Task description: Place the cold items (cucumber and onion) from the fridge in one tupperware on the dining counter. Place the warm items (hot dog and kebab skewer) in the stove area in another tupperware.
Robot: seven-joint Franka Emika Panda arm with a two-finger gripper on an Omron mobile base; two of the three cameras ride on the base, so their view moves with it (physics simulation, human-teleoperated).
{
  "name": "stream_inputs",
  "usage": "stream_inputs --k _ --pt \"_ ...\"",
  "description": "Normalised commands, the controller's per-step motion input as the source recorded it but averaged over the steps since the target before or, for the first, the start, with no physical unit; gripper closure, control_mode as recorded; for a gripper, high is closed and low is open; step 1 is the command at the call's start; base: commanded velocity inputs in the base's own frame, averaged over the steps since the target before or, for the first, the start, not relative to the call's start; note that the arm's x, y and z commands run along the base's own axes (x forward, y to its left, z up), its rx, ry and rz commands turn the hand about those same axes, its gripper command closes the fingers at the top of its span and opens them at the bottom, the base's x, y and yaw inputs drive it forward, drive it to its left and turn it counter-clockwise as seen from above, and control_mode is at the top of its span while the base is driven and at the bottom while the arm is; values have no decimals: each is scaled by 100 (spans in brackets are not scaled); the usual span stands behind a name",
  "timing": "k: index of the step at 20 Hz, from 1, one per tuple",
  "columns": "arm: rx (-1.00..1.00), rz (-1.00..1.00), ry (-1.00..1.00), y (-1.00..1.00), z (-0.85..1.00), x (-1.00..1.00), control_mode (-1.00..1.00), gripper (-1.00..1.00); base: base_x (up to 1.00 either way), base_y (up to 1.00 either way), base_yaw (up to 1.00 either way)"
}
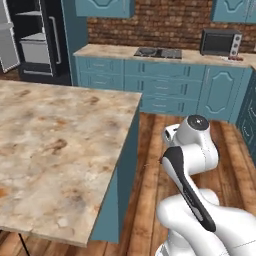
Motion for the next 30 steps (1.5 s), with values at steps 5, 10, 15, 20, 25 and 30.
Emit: stream_inputs --k 5,10,15,20,25,30 --pt "0 0 0 0 0 0 100 100 -100 51 2" --pt "0 0 0 0 0 0 100 100 -98 94 -5" --pt "0 0 0 0 0 0 100 100 -66 100 -24" --pt "0 0 0 0 0 0 100 100 -30 100 -25" --pt "0 0 0 0 0 0 100 100 10 100 -18" --pt "0 0 0 0 0 0 100 100 0 100 -24"
